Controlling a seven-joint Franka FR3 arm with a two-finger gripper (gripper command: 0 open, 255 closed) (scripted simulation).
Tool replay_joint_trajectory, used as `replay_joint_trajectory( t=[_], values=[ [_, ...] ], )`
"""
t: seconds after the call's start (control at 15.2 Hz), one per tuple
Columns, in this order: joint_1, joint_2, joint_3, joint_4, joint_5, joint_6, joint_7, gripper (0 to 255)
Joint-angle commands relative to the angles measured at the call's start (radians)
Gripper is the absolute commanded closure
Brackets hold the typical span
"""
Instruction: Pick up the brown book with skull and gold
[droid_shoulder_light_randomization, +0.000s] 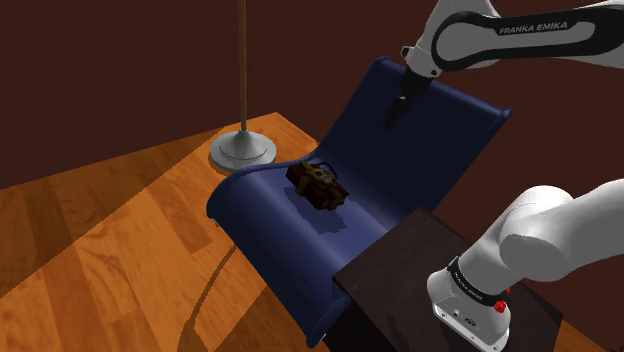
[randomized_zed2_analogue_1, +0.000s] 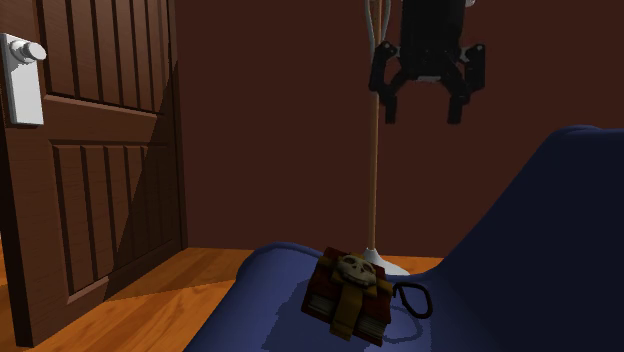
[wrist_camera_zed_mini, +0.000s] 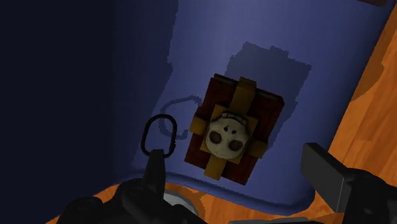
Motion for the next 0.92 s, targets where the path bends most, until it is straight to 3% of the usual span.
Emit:
replay_joint_trajectory(
  t=[0.0, 0.46, 0.86],
  values=[
    [0.026, 0.076, -0.028, 0.010, 0.022, 0.068, -0.069, 0],
    [0.117, 0.347, -0.098, 0.103, 0.166, 0.230, -0.336, 0],
    [0.155, 0.584, -0.095, 0.230, 0.343, 0.300, -0.588, 0]
  ],
)
